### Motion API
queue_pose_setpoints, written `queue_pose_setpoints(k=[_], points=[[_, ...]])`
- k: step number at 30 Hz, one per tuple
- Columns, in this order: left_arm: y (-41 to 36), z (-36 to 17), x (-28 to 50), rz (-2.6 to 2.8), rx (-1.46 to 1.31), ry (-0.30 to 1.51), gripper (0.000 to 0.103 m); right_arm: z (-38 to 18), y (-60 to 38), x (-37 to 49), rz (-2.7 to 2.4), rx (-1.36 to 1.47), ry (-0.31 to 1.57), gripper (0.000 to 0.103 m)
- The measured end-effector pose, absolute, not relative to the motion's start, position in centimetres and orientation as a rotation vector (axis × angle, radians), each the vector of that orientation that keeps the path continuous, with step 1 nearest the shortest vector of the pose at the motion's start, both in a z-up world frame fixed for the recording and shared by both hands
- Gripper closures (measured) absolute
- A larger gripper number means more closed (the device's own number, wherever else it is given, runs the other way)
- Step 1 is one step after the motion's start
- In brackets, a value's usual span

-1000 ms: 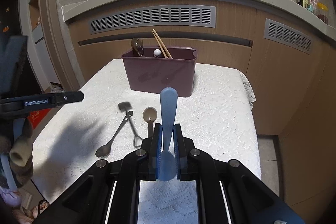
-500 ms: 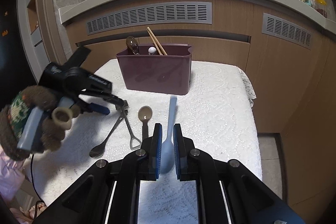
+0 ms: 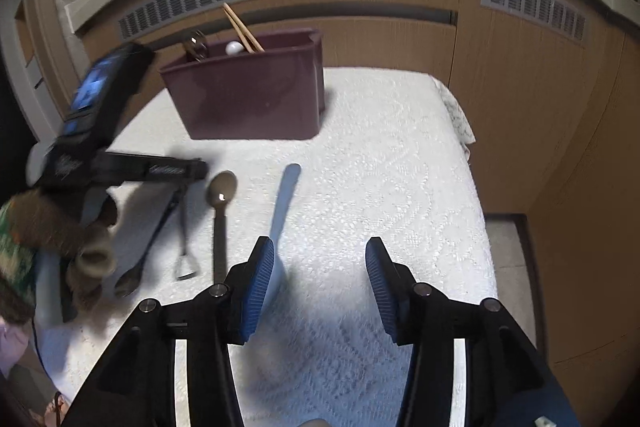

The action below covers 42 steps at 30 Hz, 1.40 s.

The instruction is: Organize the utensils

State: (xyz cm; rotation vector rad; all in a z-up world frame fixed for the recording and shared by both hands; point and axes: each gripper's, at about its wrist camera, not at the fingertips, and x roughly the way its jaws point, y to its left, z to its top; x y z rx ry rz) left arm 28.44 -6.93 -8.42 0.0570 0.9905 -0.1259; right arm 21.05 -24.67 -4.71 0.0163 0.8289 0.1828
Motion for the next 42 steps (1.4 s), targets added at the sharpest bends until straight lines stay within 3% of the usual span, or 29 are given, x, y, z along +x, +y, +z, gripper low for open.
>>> queue_pose_setpoints(k=[3,6,11,12,13,14,16,17,24,29,32,34,37,40,42], points=[[-5.9,-8.2,25.7,-0.194,0.063,0.965,0.084,-5.4,-23.9,23.5,0.204,0.003,0.877,0.058],[-4.6,-8.3,23.3,-0.227,0.064,0.944,0.083,-6.0,-22.4,25.9,0.238,0.001,0.928,0.064],[-2.0,-8.5,23.6,-0.227,-0.026,0.999,0.082,-7.9,-19.2,30.4,0.203,-0.063,1.005,0.066],[-1.4,-8.4,23.7,-0.231,-0.05,1.001,0.081,-8.1,-18.8,30.7,0.191,-0.067,1.002,0.072],[-0.6,-8.2,24.0,-0.232,-0.07,1.0,0.077,-8.0,-18.4,30.6,0.19,-0.088,0.993,0.093],[-0.1,-8.2,24.1,-0.233,-0.086,0.999,0.073,-8.0,-17.8,30.3,0.208,-0.121,0.997,0.092],[0.7,-7.9,24.3,-0.231,-0.133,1.005,0.052,-7.7,-17.5,29.4,0.213,-0.144,0.984,0.092],[1.1,-7.6,24.3,-0.231,-0.158,1.009,0.049,-7.6,-17.5,28.9,0.214,-0.151,0.977,0.092],[2.5,-9.0,28.1,-0.145,-0.299,1.196,0.047,-5.3,-19.4,25.3,0.201,-0.113,0.879,0.092],[0.4,-8.8,31.9,-0.083,-0.199,1.23,0.047,-4.8,-19.9,24.2,0.202,-0.1,0.827,0.092],[-2.0,-8.9,32.2,-0.036,-0.031,1.203,0.053,-4.8,-20.5,23.5,0.198,-0.094,0.814,0.092],[-3.1,-8.8,31.0,-0.05,0.056,1.145,0.064,-4.8,-20.9,23.1,0.193,-0.088,0.806,0.092],[-2.5,-8.6,28.7,-0.072,0.033,1.078,0.074,-4.7,-21.2,22.7,0.193,-0.074,0.788,0.092],[-1.6,-8.2,26.3,-0.08,0.022,0.986,0.092,-4.5,-21.3,22.3,0.203,-0.065,0.774,0.092],[-0.8,-7.5,24.6,-0.113,-0.026,0.939,0.094,-4.0,-21.2,22.0,0.215,-0.061,0.754,0.092]])
